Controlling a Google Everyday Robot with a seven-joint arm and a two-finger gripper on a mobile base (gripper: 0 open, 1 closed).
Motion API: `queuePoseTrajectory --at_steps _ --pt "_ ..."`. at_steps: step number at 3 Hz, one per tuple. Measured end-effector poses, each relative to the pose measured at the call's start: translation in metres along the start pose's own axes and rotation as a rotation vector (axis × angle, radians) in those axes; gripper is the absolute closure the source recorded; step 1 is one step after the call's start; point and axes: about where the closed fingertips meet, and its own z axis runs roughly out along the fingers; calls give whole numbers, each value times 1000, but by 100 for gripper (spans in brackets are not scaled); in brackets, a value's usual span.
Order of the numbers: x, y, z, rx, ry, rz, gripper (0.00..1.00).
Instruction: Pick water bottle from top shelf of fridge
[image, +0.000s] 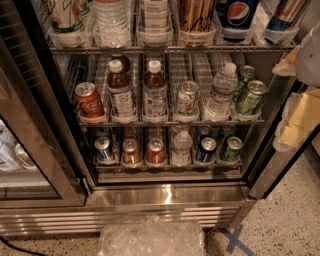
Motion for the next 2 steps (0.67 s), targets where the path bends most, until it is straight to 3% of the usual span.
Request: queuePoseTrajectory --at_steps 1,2 --pt "0 0 0 0 0 0 0" --pt "-9 -1 -11 4 -93 -6 0"
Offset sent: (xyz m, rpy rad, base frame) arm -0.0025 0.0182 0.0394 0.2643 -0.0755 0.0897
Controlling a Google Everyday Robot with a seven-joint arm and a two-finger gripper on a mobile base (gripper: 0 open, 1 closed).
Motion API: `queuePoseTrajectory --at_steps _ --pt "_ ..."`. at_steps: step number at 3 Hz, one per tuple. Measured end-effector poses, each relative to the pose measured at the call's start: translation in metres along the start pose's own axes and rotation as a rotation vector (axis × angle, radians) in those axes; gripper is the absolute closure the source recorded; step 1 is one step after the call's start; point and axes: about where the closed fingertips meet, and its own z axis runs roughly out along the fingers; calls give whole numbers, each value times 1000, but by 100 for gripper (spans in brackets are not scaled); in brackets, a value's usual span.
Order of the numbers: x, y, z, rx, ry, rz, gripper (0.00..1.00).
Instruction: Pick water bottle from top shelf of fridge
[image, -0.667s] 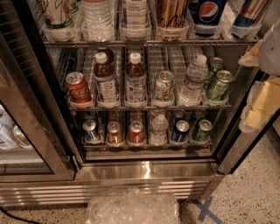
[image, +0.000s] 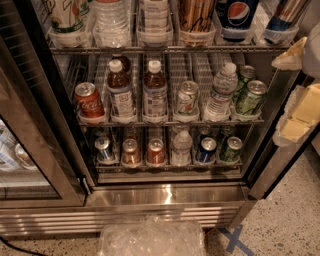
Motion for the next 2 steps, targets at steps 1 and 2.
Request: queuePoseTrajectory --at_steps 1,2 --pt "-9 -8 -32 7 -177 61 0" --pt "-38 -12 -63 -1 -356 83 0"
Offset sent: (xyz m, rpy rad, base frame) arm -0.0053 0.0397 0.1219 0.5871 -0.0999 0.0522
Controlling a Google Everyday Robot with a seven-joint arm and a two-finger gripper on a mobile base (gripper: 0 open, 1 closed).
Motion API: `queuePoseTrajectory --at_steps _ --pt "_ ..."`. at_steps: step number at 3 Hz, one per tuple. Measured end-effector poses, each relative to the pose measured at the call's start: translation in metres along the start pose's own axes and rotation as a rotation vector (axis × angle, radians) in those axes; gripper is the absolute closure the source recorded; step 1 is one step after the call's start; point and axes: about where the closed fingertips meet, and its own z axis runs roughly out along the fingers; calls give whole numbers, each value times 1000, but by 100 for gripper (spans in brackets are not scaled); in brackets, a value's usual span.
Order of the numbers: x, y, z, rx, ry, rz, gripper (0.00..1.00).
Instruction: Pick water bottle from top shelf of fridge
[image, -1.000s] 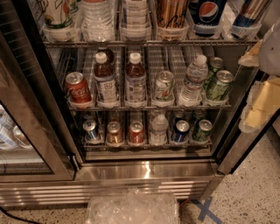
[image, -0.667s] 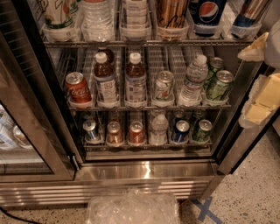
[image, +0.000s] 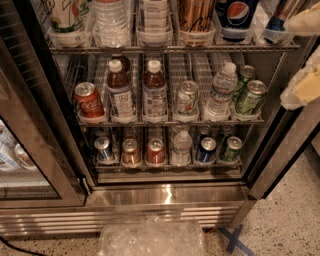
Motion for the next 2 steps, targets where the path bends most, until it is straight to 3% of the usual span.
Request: queuePoseTrajectory --at_steps 2 --pt "-12 3 -1 -9 -36 -6 0"
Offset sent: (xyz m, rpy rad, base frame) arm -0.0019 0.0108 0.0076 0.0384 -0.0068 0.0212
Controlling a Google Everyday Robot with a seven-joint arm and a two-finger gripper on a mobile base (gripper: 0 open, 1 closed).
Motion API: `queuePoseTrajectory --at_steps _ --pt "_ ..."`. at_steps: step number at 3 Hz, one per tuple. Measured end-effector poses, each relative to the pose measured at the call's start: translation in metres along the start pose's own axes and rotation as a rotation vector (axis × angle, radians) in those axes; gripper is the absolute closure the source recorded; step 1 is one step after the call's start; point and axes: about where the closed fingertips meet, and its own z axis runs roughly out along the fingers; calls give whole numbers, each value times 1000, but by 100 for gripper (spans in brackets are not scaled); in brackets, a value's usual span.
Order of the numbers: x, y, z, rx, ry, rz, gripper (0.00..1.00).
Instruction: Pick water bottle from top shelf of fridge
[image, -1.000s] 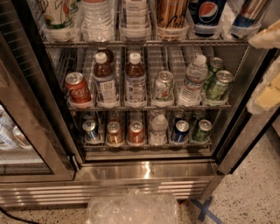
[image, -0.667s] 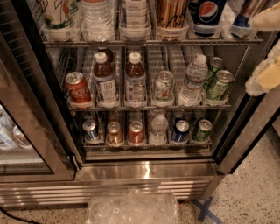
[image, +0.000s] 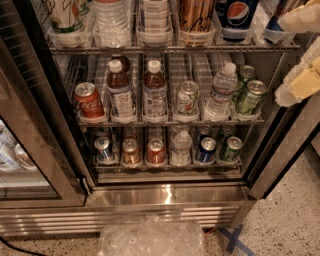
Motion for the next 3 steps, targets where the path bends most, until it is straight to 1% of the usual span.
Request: queuePoseTrajectory --at_steps 1,2,3 --pt "-6 3 3 -7 -21 -1 0" --pt "-46 23 12 -57 -122 -32 0" --pt "-95 52 16 -111 -216 -90 0"
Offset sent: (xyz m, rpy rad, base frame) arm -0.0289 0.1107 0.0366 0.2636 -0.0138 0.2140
